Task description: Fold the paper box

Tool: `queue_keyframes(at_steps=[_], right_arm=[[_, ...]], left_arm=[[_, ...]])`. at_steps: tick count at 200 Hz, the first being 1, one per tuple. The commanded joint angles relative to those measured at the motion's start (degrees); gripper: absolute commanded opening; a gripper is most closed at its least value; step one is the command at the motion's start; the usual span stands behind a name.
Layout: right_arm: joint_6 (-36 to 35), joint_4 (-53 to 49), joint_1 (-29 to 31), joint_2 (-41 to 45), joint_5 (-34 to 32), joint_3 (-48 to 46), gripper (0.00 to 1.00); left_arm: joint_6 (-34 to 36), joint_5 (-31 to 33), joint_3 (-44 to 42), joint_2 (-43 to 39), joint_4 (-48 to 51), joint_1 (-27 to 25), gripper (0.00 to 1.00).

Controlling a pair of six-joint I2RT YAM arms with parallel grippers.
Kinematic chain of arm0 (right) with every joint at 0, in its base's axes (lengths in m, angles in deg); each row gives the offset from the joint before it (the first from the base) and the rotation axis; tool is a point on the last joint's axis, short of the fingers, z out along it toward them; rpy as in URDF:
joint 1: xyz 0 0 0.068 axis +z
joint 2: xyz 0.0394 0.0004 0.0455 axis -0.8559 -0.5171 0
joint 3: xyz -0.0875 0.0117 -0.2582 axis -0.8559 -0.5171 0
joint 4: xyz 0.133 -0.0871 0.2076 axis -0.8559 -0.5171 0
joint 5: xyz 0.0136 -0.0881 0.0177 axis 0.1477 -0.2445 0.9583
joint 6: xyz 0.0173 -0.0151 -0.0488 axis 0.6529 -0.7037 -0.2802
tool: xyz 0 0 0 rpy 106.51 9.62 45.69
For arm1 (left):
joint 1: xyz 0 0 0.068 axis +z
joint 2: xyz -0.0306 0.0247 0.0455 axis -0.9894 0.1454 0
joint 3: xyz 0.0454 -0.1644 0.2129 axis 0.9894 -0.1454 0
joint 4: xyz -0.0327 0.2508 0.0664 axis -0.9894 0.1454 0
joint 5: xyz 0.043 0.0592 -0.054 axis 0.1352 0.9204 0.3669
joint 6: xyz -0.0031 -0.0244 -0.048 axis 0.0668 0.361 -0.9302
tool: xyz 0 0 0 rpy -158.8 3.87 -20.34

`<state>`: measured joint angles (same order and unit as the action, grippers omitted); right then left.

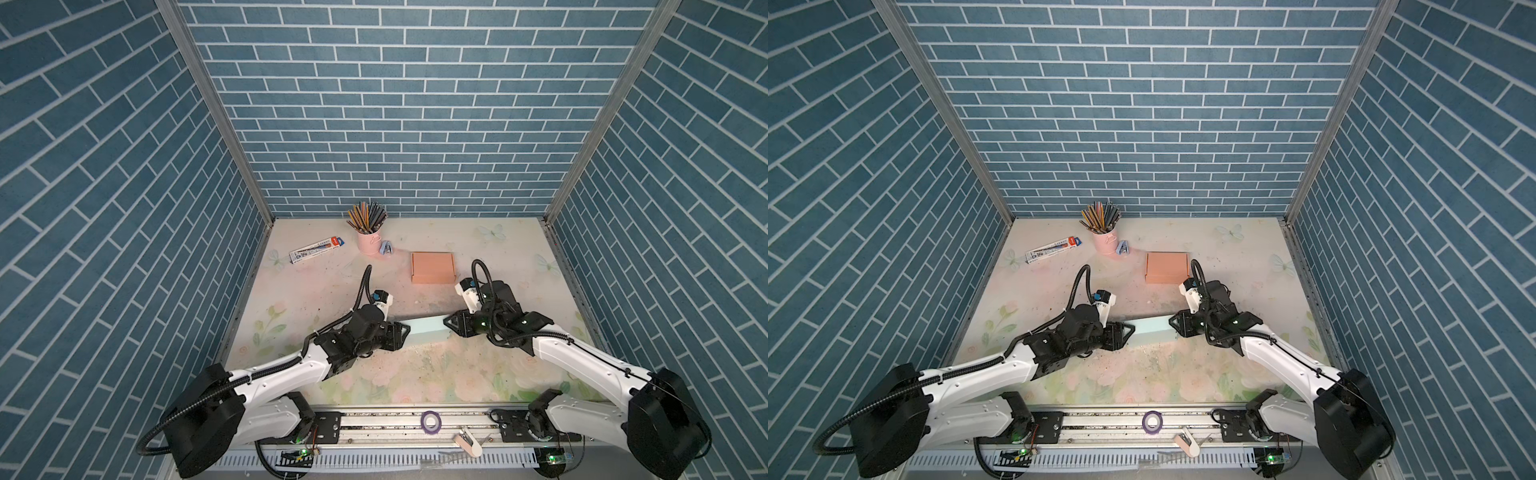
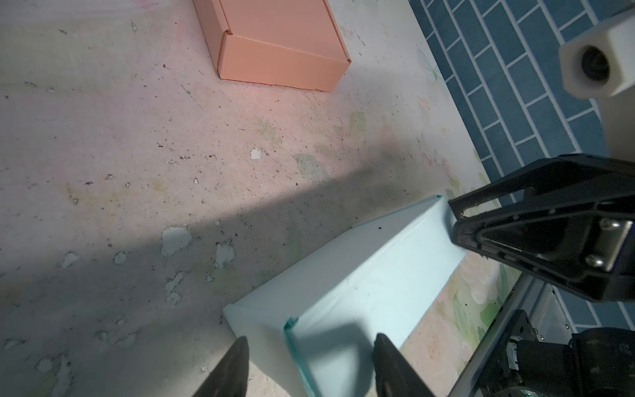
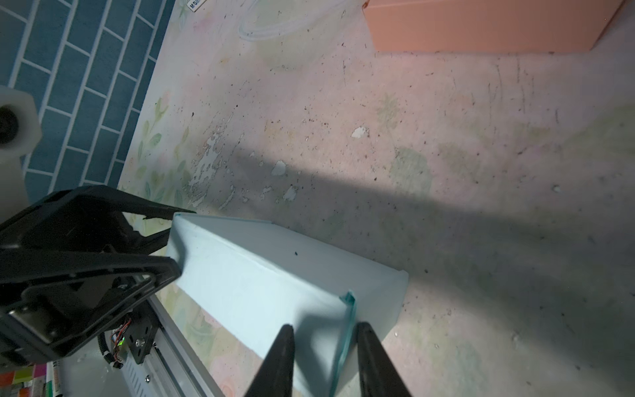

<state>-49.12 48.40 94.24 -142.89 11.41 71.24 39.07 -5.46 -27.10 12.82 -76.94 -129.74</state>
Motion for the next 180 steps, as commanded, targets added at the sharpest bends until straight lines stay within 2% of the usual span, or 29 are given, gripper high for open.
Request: queue_keyframes(at_steps=[1, 81, 119, 180], right_arm=[[3.9, -0.3, 0.2, 2.5, 2.5, -2.8, 0.31], [9.7, -1.8, 1.7, 12.7, 2.8, -11.6, 0.30], [12.0, -5.0, 3.8, 18.4, 0.6, -13.9, 0.30], [14.4, -5.2, 5.4, 21.3, -2.4, -14.7, 0.31]], left_arm=[[0.2, 1.6, -2.3, -0.4, 4.1, -0.7, 0.58], [-1.7, 3.6, -4.9, -5.0, 6.3, -4.6, 0.58], [-3.8, 4.5, -7.4, -5.8, 4.5, -7.0, 0.57], [-4.9, 5.2, -9.7, -8.6, 4.1, -7.8, 0.58]])
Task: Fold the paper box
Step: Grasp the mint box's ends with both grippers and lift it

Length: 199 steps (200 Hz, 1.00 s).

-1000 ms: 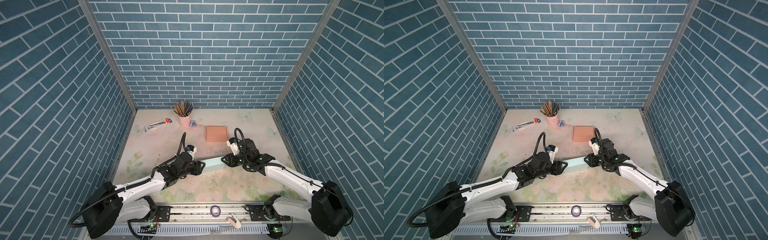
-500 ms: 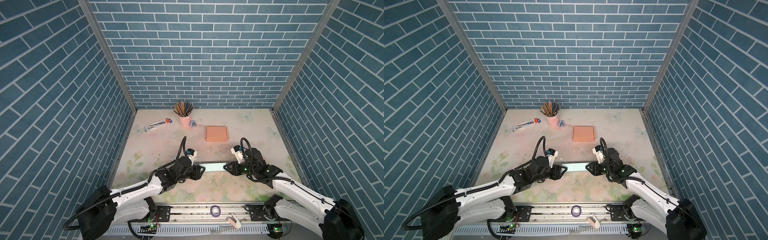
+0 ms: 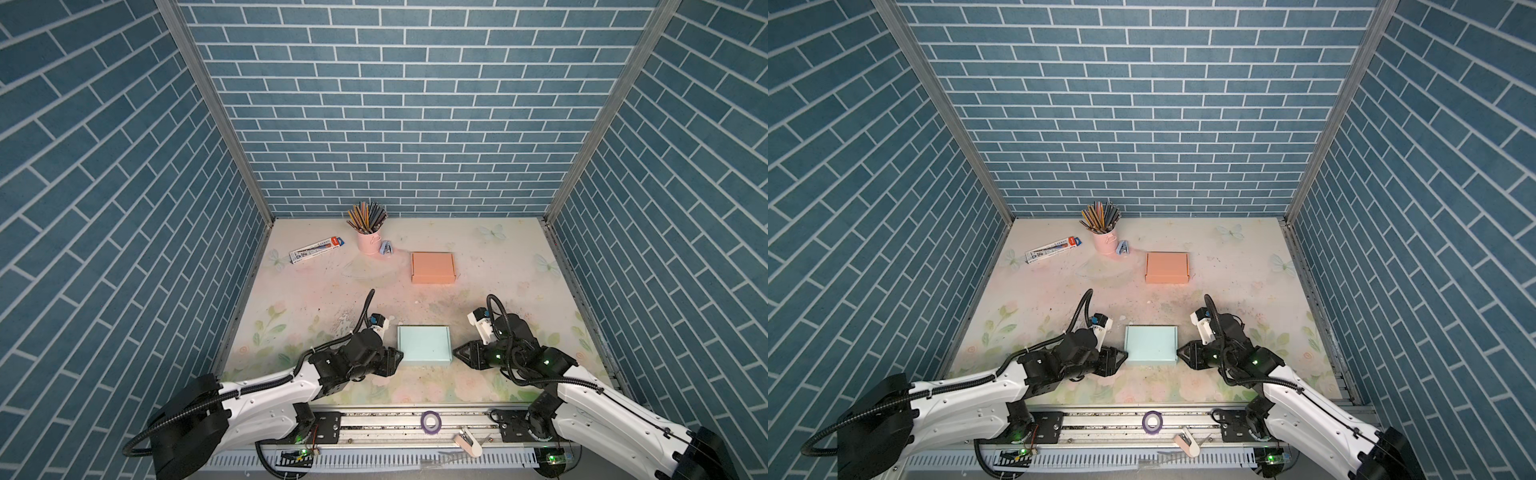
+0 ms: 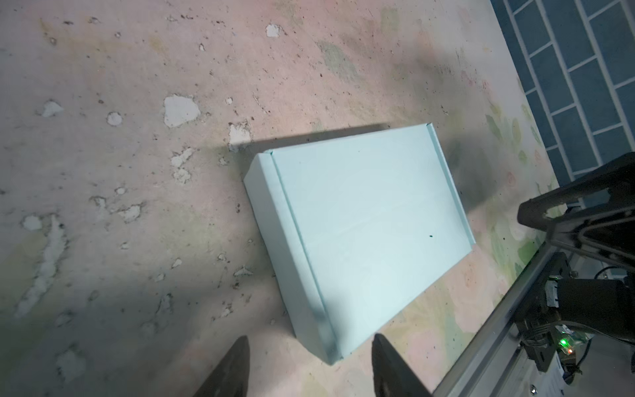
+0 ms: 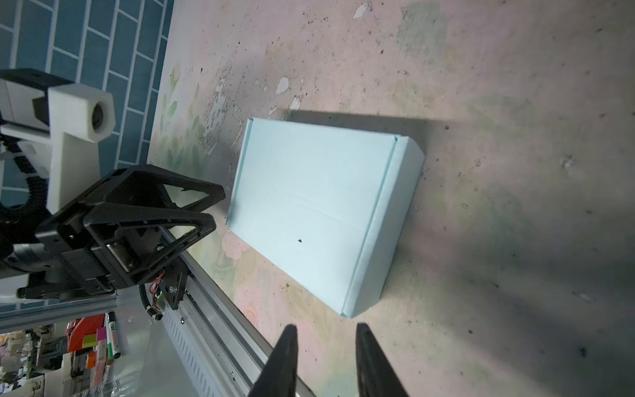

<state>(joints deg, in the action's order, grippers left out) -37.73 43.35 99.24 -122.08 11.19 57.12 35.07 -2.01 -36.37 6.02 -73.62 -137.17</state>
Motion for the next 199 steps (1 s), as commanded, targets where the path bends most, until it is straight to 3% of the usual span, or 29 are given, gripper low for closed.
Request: queue_keyframes(at_steps=[1, 83, 199], right_arm=[[3.0, -0.1, 0.4, 0.4, -2.2, -0.6, 0.31], [5.5, 9.4, 2.2, -8.6, -4.4, -0.7, 0.47], [6.5, 18.7, 5.8, -21.1, -5.3, 0.9, 0.43]], left_arm=[[-0.9, 1.8, -0.3, -1.9, 0.8, -0.4, 0.58], [2.2, -1.9, 2.8, -0.4, -0.8, 2.5, 0.66], [1.9, -6.0, 4.8, 11.3, -9.7, 3.8, 0.59]])
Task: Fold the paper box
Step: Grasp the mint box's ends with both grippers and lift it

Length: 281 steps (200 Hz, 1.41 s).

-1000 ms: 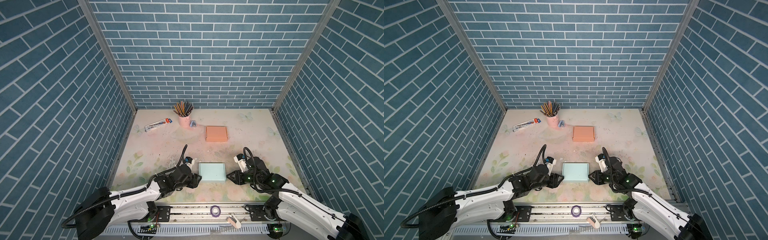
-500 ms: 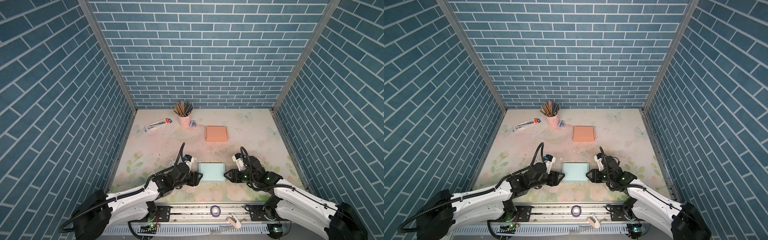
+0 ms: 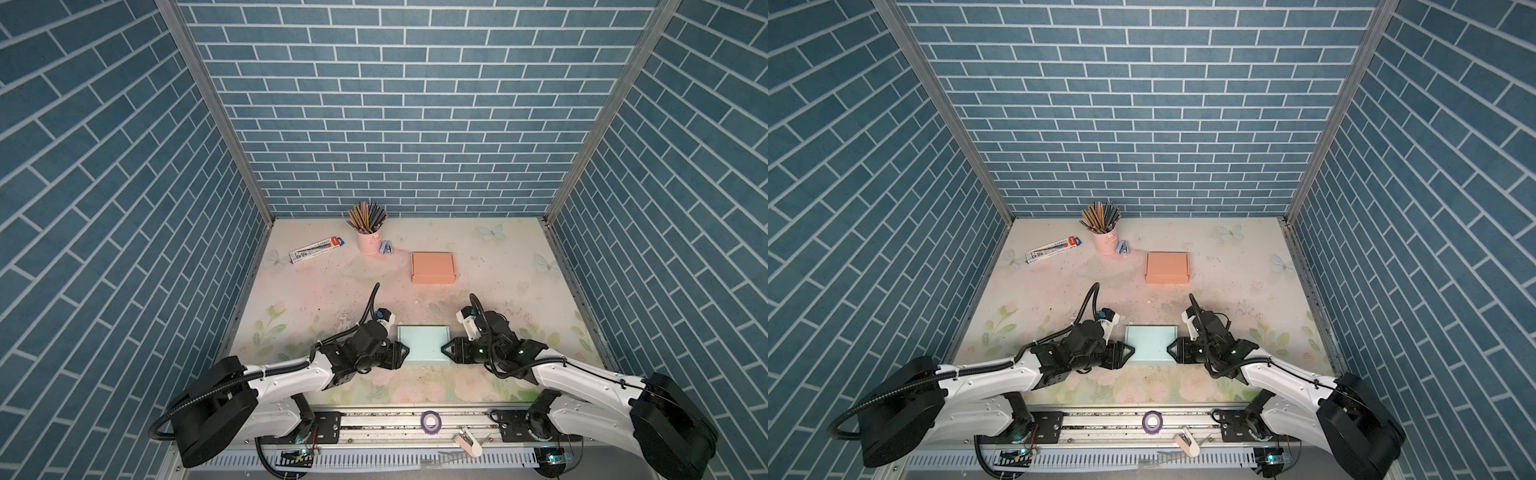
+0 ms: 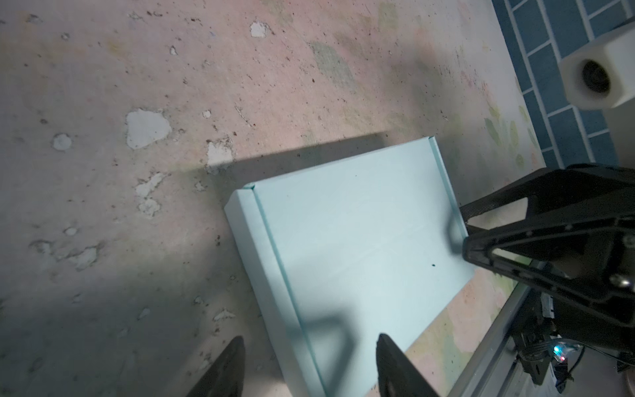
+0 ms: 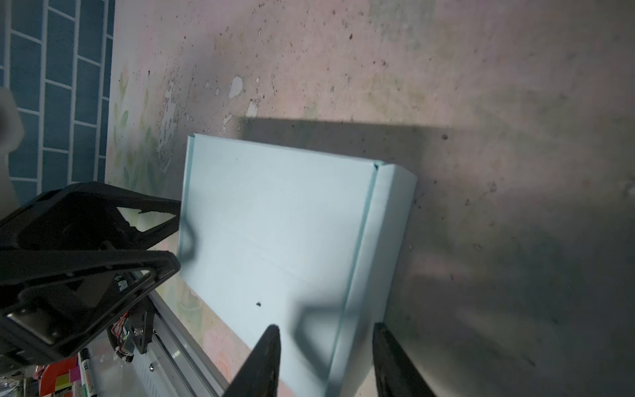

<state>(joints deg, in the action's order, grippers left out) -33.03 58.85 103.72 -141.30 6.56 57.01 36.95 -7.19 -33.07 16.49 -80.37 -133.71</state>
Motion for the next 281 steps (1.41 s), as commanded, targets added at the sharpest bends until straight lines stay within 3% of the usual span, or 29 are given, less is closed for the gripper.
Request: queue_keyframes(at_steps=[1, 115, 188, 281], right_arm=[[1.7, 3.3, 1.4, -2.0, -0.7, 1.0, 0.43], [-1.1, 5.1, 3.2, -10.9, -0.3, 10.4, 0.39], [-5.0, 4.8, 3.1, -24.1, 0.2, 23.8, 0.38], [-8.8, 1.2, 0.9, -39.6, 2.9, 43.1, 0.37]], left_arm=[[0.1, -0.8, 1.5, 0.8, -3.0, 0.3, 0.59], [1.4, -0.8, 2.9, -0.5, -1.0, 2.4, 0.53], [6.8, -6.3, 6.2, -0.6, 2.0, 13.6, 0.53], [10.7, -13.2, 11.1, 7.8, -1.1, 25.4, 0.53]])
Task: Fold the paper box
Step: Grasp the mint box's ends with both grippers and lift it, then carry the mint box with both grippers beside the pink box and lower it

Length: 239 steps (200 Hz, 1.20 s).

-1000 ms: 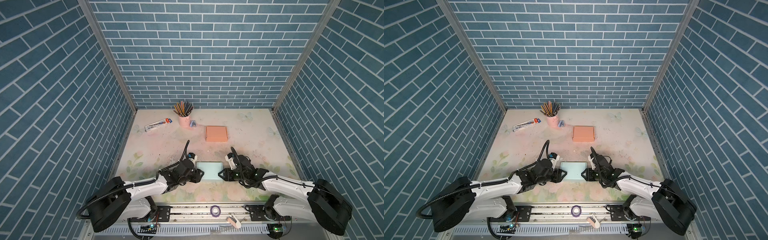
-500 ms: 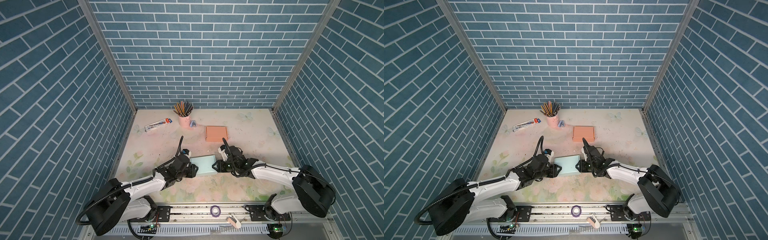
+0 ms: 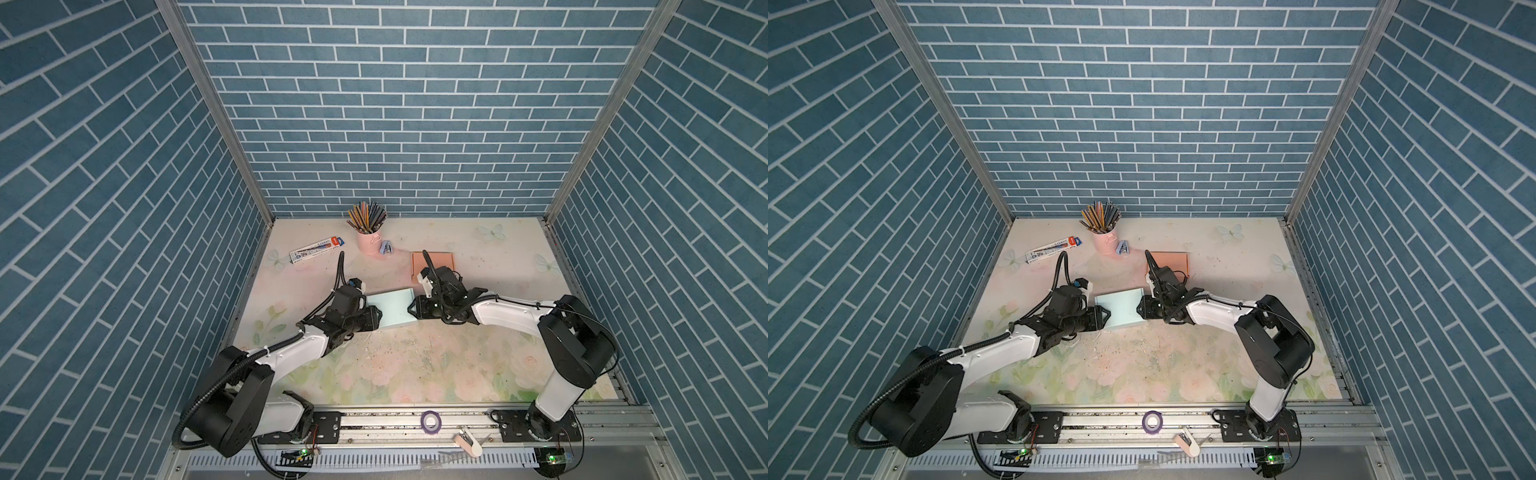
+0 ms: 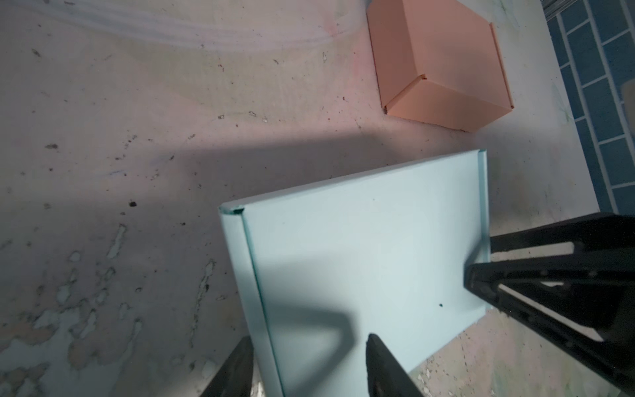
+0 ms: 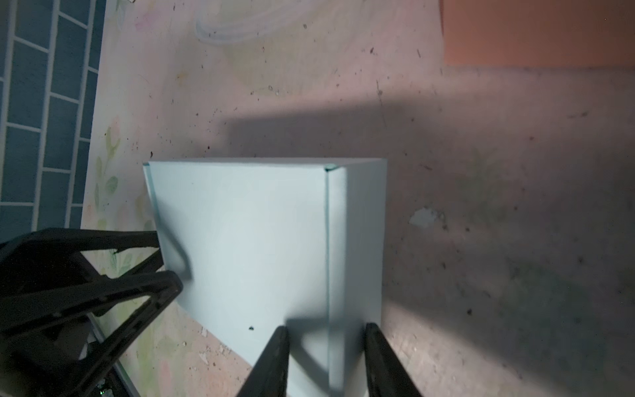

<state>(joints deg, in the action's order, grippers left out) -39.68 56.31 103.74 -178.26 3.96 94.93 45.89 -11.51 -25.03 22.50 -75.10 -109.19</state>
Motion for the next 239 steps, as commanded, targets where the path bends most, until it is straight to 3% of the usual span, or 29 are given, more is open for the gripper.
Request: queue_keyframes(at_steps=[1, 155, 239], right_arm=[[-2.2, 3.6, 0.8, -2.8, 5.5, 5.5, 0.37], [-2.0, 0.0, -2.5, -20.6, 9.1, 26.8, 0.37], [-2.0, -0.8, -2.7, -23.6, 9.5, 30.3, 0.37]], left_arm=[[1.8, -8.9, 3.0, 1.8, -6.4, 1.0, 0.53], [1.1, -15.0, 15.7, 19.1, -14.8, 12.1, 0.52], [3.0, -16.1, 23.2, 25.7, -12.8, 14.2, 0.52]])
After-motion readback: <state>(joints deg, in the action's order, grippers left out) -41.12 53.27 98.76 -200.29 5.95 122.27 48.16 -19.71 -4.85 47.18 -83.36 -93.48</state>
